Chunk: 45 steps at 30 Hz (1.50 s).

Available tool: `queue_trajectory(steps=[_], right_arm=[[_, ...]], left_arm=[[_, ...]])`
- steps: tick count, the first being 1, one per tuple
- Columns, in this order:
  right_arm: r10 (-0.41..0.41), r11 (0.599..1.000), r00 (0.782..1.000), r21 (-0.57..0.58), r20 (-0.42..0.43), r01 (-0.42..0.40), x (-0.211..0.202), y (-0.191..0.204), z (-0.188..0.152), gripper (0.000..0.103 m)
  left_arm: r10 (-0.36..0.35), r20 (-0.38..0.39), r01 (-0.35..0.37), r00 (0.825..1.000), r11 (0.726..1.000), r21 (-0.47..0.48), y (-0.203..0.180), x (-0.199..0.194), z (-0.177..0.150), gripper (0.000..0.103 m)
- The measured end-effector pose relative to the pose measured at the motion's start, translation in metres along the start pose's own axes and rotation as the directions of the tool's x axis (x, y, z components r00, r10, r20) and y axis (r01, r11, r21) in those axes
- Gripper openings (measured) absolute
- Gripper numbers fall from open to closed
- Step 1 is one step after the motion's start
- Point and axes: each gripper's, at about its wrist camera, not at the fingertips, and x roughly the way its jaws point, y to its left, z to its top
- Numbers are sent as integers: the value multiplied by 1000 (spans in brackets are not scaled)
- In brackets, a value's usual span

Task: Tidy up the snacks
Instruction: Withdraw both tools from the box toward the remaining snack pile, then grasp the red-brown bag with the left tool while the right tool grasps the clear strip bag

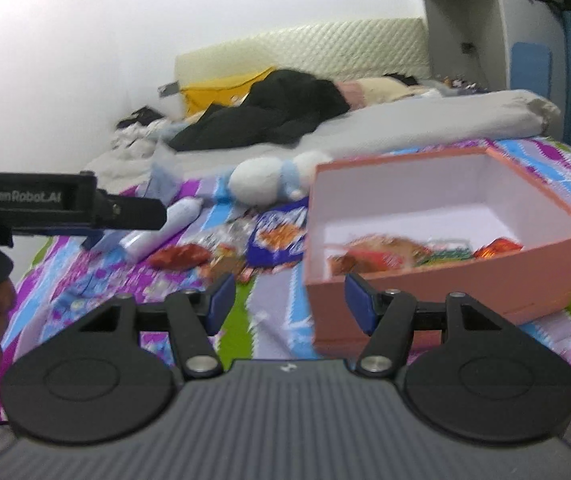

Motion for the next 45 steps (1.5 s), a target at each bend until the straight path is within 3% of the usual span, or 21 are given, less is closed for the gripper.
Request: queue_trajectory(steps=[8,11,23,34,39,45], right_arm=[[110,989,988,-83,-105,-119,27,36,-15,63],[119,985,985,-113,-122,-133,39,47,-19,86],[99,989,985,-97,-138,-112,126,62,-12,86],[32,999,987,0,-156,-32,230,74,5,86],[-14,997,985,66,-174,26,272,77,10,86],[-116,993,969,3,-218,119,307,91,5,86]], left_arm=[[106,-40,-110,994,987,-121,57,9,-39,98],[133,-55,-141,990,974,-180,83,20,-51,97],[194,-43,-198,980,930,-310,160,99,-55,97],[169,-86,-187,982,940,-284,211,183,-32,92],[184,-82,-197,980,959,-205,227,213,-13,92],[168,-112,-184,979,971,-151,237,240,-4,90]])
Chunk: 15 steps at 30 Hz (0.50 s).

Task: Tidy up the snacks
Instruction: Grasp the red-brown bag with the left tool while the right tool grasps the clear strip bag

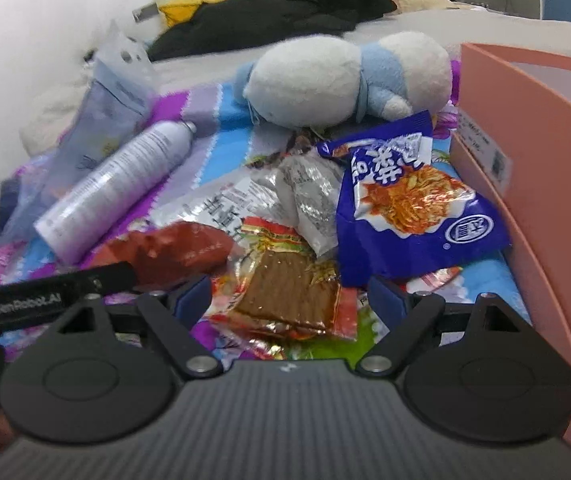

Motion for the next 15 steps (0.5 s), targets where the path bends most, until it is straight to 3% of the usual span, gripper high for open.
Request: queue_trajectory(steps=[2,4,6,8,10,12,15], right_arm=[[-69,997,998,-27,-6,69,8,7,-3,87],[-84,996,996,-34,-1,84,12,8,-5,89],[-80,996,997,-31,-3,80,15,6,-6,89],[-76,997,997,-35,-3,76,14,5,-6,87],[-76,996,997,-38,-7,76,13,3,-5,82],[-74,997,997,-39,-8,74,10,-1,-5,73],[-57,998,998,-24,-25,56,3,-6,-3,70]], left_arm=[[2,1,-2,1000,1000,16,-3,7,-1,87],[12,9,-13,1000,999,51,-7,9,0,81],[15,14,-17,1000,997,77,-10,10,-1,63],[24,15,-25,1000,995,100,-12,10,0,51],[4,11,-5,1000,996,89,-9,10,0,40],[-5,9,4,1000,997,73,-6,8,1,21],[-21,9,21,1000,999,47,-4,2,1,9]])
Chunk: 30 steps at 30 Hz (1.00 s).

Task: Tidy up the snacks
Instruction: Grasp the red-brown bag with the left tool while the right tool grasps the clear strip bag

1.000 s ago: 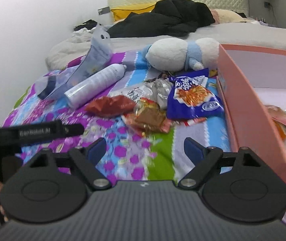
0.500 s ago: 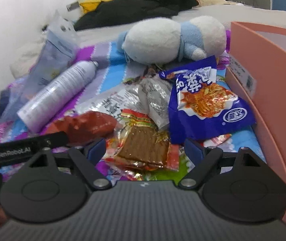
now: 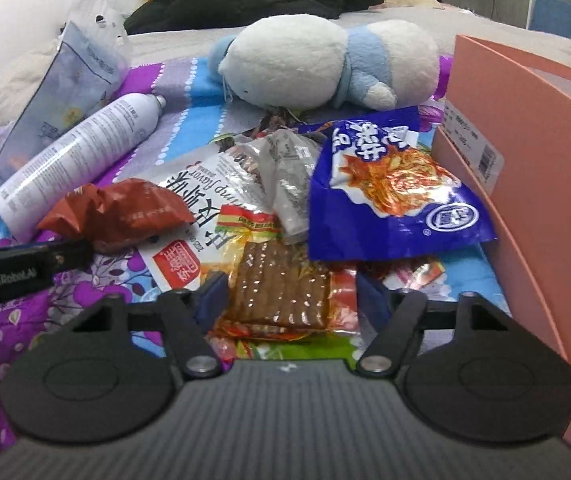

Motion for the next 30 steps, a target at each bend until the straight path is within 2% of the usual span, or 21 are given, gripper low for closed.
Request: queue_trajectory(steps=[4,8,12,14,16,17,18,20,22,23,24,30], right_arm=[[21,1000,1000,-6,-11,-21,-13,-2,-3,69],[52,998,998,-23,-26,-53,-28,-3,-13,68],[70,996,997,-53,-36,-72,-41,-5,-25,68],[78,994,996,-70,-39,-81,-47,-6,-29,68],[81,993,996,-85,-41,-84,-52,-8,-32,68],[82,992,996,-89,-43,-85,-53,-9,-33,68],[83,992,996,-88,-44,-87,-54,-11,-33,68],[87,992,995,-87,-41,-90,-57,-15,-33,68],[103,992,994,-72,-38,-105,-59,-21,-32,68],[108,991,993,-70,-40,-110,-60,-23,-31,68],[112,991,993,-74,-39,-115,-62,-25,-31,68],[121,986,992,-114,-43,-125,-70,-31,-36,68]], left_arm=[[-14,13,14,1000,1000,-24,-3,-14,-5,6],[-52,23,54,998,992,-115,1,-27,-10,7],[-122,28,125,992,951,-281,11,-30,-8,7],[-156,37,160,987,933,-323,10,-30,-4,9],[-172,31,171,985,915,-365,6,-27,0,22],[-185,32,183,982,904,-387,5,-24,2,37],[-193,30,188,981,890,-415,4,-21,3,58],[-186,14,172,982,870,-463,1,-16,7,72],[-196,12,176,981,848,-500,0,-11,9,76],[-205,6,177,979,828,-532,1,-8,10,83],[-206,-4,168,979,807,-566,2,-4,10,86],[-193,-44,99,980,670,-735,11,19,10,86]])
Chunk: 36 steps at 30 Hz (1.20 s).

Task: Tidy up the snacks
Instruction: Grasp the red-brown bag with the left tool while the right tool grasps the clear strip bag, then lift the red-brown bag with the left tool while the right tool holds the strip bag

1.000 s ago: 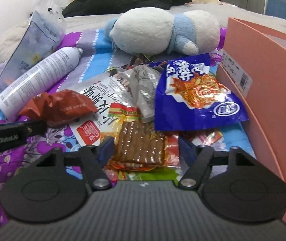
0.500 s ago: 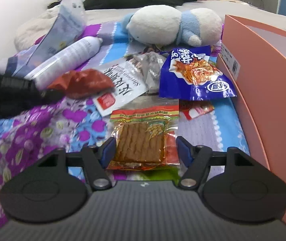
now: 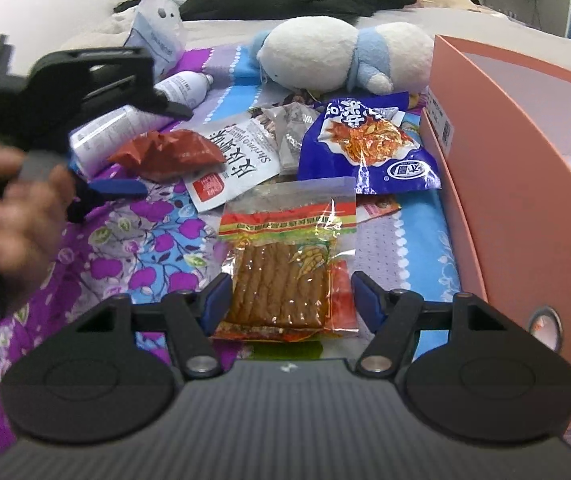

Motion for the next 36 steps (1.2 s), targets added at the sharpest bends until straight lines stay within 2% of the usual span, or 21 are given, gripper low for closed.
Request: queue_trajectory(steps=[5,7,8,12,17,20,24,27,30,33,36], right_arm=[[17,1000,1000,7,13,-17,-7,-7,-4,68],[32,999,999,5,8,-32,-10,-9,-6,68],[40,999,999,1,5,-40,-11,-9,-7,68],[47,999,999,-3,-1,-47,-17,-10,-15,68],[53,999,999,-2,-2,-53,-25,-11,-22,68],[62,998,998,0,-6,-62,-31,-11,-26,68],[72,997,997,-18,-9,-72,-42,-9,-33,68],[80,996,997,-27,-8,-80,-53,-8,-40,68],[78,996,997,-34,-16,-79,-63,-9,-50,68],[81,996,997,-33,-14,-82,-73,-10,-61,68],[72,997,997,-20,-23,-73,-79,-12,-71,68]], left_arm=[[43,32,-41,999,998,-41,-6,7,2,83],[71,36,-69,997,996,-56,-6,10,4,76],[88,38,-86,995,995,-52,-6,11,5,68],[97,35,-96,995,995,-11,-7,8,5,62],[97,25,-99,995,993,68,-9,-11,-10,62],[86,3,-86,996,994,73,-1,-29,-23,61],[91,-41,-87,995,992,92,12,-59,-45,62],[72,-91,-61,993,990,124,20,-82,-62,62],[108,-100,-91,989,982,164,26,-105,-81,62],[117,-126,-87,985,971,221,27,-119,-98,62],[157,-138,-109,978,947,303,23,-129,-114,62]])
